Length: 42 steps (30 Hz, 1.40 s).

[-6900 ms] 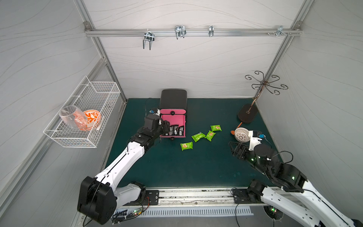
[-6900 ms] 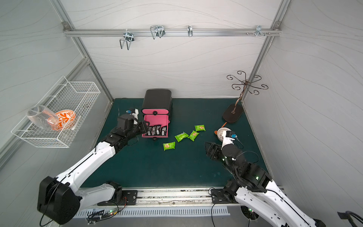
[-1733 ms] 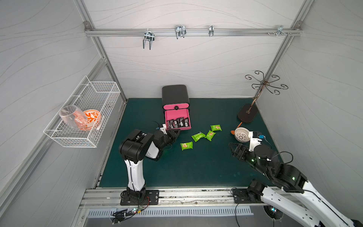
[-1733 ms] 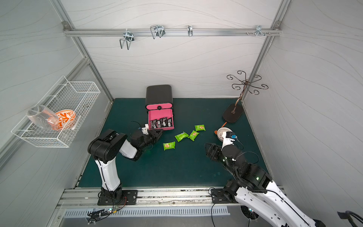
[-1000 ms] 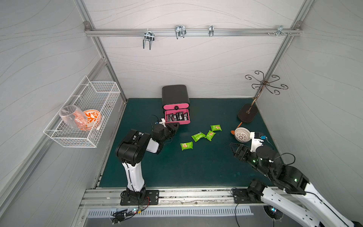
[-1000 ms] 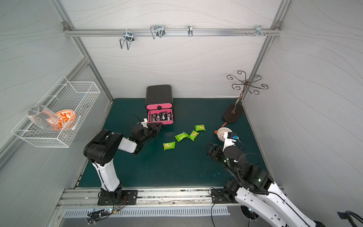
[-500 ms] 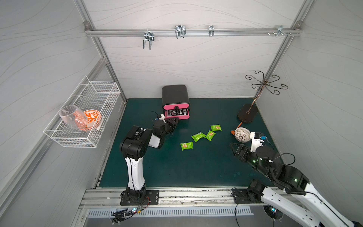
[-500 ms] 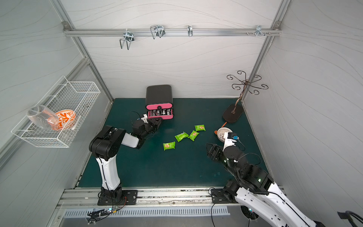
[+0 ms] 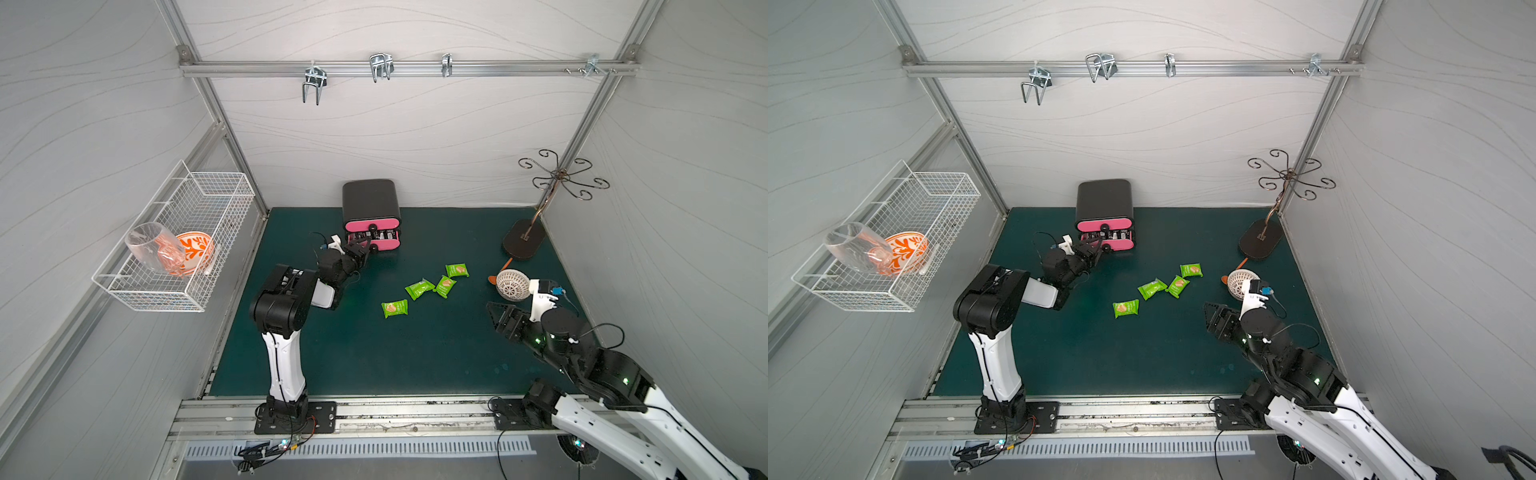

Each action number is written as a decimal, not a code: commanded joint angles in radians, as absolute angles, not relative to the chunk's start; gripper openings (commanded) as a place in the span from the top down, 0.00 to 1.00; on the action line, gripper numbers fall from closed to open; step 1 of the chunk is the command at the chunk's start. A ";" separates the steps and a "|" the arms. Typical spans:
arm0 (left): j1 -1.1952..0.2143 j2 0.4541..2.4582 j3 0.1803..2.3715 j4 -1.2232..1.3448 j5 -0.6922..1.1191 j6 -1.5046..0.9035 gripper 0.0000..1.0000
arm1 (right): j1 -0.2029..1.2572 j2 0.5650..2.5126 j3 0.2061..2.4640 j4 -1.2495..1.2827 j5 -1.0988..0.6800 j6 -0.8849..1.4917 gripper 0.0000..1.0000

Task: Place the cookies into the drawer by color
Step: Close the drawer in the storage box.

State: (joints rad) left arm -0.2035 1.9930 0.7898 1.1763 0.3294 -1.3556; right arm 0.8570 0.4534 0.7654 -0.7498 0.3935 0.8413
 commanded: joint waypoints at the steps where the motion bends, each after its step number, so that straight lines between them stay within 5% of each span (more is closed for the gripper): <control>1: -0.191 1.933 0.760 1.269 0.328 -1.352 0.47 | 0.853 0.454 0.778 -0.760 0.413 0.840 0.22; 4: -0.171 1.892 0.699 1.277 0.327 -1.363 0.61 | 0.852 0.456 0.776 -0.758 0.413 0.840 0.22; 7: -0.154 1.872 0.662 1.251 0.343 -1.387 1.00 | 0.854 0.457 0.770 -0.749 0.410 0.839 0.22; 24: -0.161 2.105 0.860 1.405 0.342 -1.560 1.00 | 0.854 0.461 0.775 -0.736 0.395 0.822 0.22; 42: -0.163 2.046 0.827 1.366 0.304 -1.569 0.99 | 0.853 0.488 0.784 -0.696 0.350 0.813 0.22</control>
State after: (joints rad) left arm -0.1627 2.1174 0.8570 1.3094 0.3023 -1.5902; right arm 0.8570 0.4652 0.7654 -0.7395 0.3763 0.8299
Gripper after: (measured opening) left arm 0.052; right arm 0.777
